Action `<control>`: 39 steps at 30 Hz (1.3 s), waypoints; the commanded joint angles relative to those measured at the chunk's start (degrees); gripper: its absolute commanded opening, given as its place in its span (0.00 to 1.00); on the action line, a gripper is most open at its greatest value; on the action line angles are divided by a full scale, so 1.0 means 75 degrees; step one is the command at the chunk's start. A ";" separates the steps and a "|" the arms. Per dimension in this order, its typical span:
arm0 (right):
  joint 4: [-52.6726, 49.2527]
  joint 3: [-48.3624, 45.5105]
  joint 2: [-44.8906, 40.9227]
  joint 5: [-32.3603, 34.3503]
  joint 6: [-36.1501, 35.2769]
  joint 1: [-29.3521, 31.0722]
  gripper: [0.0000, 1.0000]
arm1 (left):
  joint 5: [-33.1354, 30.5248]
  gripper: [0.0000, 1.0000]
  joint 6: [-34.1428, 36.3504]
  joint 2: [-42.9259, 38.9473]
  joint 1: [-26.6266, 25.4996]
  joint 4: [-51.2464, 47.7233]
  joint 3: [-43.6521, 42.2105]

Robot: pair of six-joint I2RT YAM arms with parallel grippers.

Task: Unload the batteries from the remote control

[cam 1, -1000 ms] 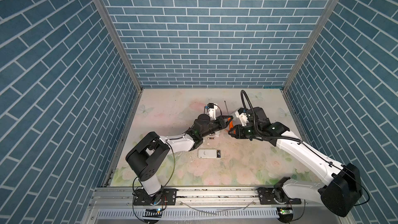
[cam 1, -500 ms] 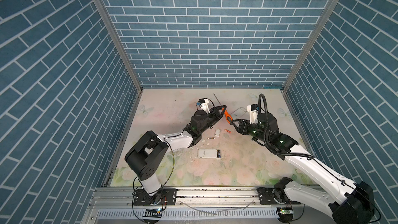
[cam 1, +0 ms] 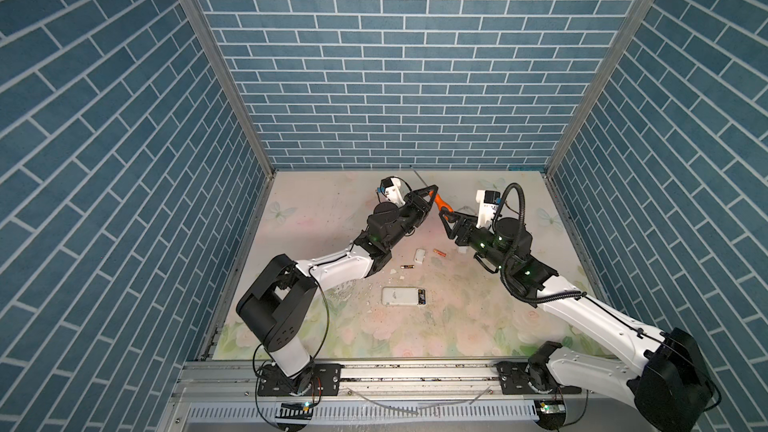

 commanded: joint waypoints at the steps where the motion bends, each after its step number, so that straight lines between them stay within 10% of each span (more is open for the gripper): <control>1: 0.0989 0.0106 0.0378 0.0096 0.0125 0.0042 0.57 | -0.0016 0.00 -0.0102 -0.0204 -0.0041 0.0139 0.0121; 39: 0.1652 0.0848 0.1190 -0.0425 0.0125 0.0020 0.41 | -0.0182 0.00 -0.0570 -0.0094 -0.0404 0.0938 -0.0384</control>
